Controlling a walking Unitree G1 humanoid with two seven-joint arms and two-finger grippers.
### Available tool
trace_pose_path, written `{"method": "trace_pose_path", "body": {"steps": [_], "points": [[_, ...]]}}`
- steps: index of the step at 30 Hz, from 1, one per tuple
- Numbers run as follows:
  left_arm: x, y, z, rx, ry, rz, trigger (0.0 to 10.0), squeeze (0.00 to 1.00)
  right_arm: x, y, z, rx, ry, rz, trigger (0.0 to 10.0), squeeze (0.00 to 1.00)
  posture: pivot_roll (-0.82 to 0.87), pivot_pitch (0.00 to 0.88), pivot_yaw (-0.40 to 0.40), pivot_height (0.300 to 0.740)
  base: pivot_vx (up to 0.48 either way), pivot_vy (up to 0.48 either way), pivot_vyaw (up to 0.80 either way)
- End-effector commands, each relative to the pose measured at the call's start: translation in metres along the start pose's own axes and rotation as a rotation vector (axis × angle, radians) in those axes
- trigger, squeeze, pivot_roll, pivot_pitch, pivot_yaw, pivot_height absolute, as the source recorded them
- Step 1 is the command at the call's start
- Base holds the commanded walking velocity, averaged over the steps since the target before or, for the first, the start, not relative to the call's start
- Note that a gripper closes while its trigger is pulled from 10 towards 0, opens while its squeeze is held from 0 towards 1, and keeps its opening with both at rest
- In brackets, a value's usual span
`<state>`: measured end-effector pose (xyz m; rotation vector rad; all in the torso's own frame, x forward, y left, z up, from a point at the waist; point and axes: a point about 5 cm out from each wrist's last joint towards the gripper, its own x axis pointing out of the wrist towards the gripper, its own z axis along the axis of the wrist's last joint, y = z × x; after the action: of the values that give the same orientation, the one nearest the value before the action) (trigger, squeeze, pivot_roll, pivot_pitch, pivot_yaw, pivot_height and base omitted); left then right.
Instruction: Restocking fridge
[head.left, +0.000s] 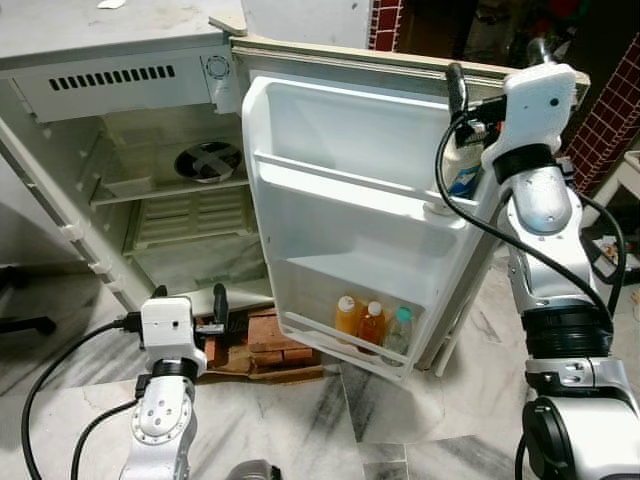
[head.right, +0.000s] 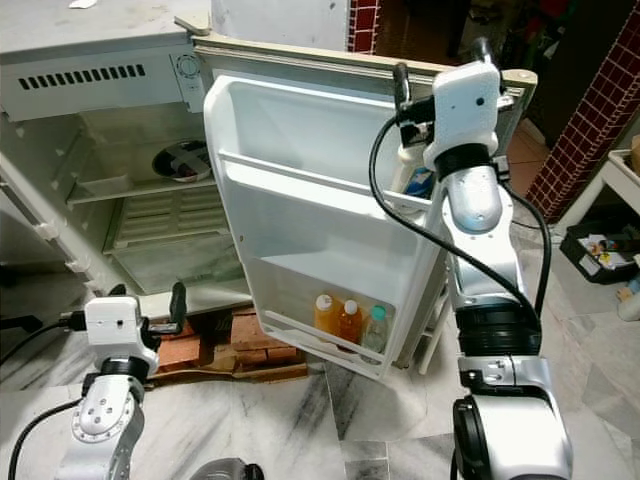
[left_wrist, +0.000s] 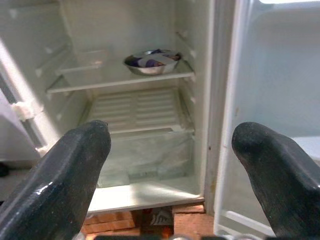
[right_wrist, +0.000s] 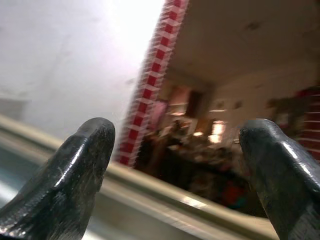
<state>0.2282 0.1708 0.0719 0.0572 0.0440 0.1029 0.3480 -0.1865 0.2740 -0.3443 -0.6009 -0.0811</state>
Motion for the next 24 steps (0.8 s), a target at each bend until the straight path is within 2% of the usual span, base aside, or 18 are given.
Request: {"method": "trace_pose_path", "body": {"steps": [1, 3, 6, 7, 11, 12, 13, 14, 16, 17, 19, 21, 24], "points": [[0.001, 0.002, -0.001, 0.014, 0.008, 0.013, 10.0, 0.00, -0.005, -0.023, -0.004, -0.026, 0.013, -0.115, 10.0, 1.00, 0.00, 0.025, 0.035, 0.740, 0.000, 0.000, 0.00], [0.001, 0.001, -0.002, 0.016, 0.009, 0.012, 10.0, 0.00, -0.009, -0.036, -0.012, -0.037, 0.058, -0.177, 10.0, 1.00, 0.00, 0.026, 0.035, 0.740, 0.000, 0.000, 0.00], [0.001, 0.001, -0.002, 0.020, 0.010, 0.007, 10.0, 0.00, -0.012, -0.043, -0.020, -0.044, 0.098, -0.213, 10.0, 1.00, 0.00, 0.026, 0.040, 0.740, 0.000, 0.000, 0.00], [0.001, 0.000, -0.002, 0.028, 0.009, -0.003, 10.0, 0.00, -0.018, -0.052, -0.032, -0.045, 0.154, -0.254, 10.0, 1.00, -0.01, 0.025, 0.044, 0.740, 0.000, 0.000, 0.00], [0.001, 0.000, -0.001, 0.038, 0.006, -0.008, 10.0, 0.00, -0.024, -0.058, -0.042, -0.052, 0.200, -0.284, 10.0, 1.00, -0.01, 0.025, 0.045, 0.740, 0.000, 0.000, 0.00], [0.002, 0.001, -0.001, 0.044, 0.005, -0.008, 10.0, 0.00, -0.029, -0.060, -0.051, -0.062, 0.247, -0.299, 10.0, 0.00, -0.01, 0.026, 0.046, 0.740, 0.000, 0.000, 0.00], [0.002, 0.001, -0.001, 0.044, 0.005, -0.008, 10.0, 0.00, -0.029, -0.060, -0.051, -0.062, 0.247, -0.299, 10.0, 0.00, -0.01, 0.026, 0.046, 0.740, 0.000, 0.000, 0.00], [0.002, 0.001, -0.001, 0.051, 0.004, -0.008, 10.0, 0.00, -0.038, -0.061, -0.064, -0.079, 0.320, -0.313, 10.0, 0.00, -0.01, 0.027, 0.045, 0.740, 0.000, 0.000, 0.00], [0.002, 0.001, -0.001, 0.054, 0.003, -0.009, 10.0, 0.00, -0.043, -0.058, -0.071, -0.080, 0.362, -0.307, 10.0, 0.00, 0.00, 0.027, 0.045, 0.740, 0.000, 0.000, 0.00], [0.001, 0.001, -0.001, 0.056, 0.002, -0.010, 10.0, 0.00, -0.051, -0.050, -0.080, -0.083, 0.404, -0.273, 10.0, 0.00, 0.00, 0.027, 0.045, 0.740, 0.000, 0.000, 0.00], [0.001, 0.001, -0.001, 0.056, 0.002, -0.010, 10.0, 0.00, -0.051, -0.050, -0.080, -0.083, 0.404, -0.273, 10.0, 0.00, 0.00, 0.027, 0.045, 0.740, 0.000, -0.127, 0.00], [0.000, 0.001, -0.001, 0.058, 0.003, -0.010, 10.0, 0.00, -0.061, -0.039, -0.087, -0.090, 0.432, -0.233, 10.0, 0.00, 0.00, 0.029, 0.044, 0.740, 0.000, -0.351, 0.00], [-0.001, 0.001, -0.002, 0.059, 0.007, -0.009, 10.0, 0.00, -0.070, -0.032, -0.094, -0.070, 0.471, -0.225, 10.0, 0.00, 0.00, 0.029, 0.044, 0.740, 0.000, -0.374, 0.00]]}}
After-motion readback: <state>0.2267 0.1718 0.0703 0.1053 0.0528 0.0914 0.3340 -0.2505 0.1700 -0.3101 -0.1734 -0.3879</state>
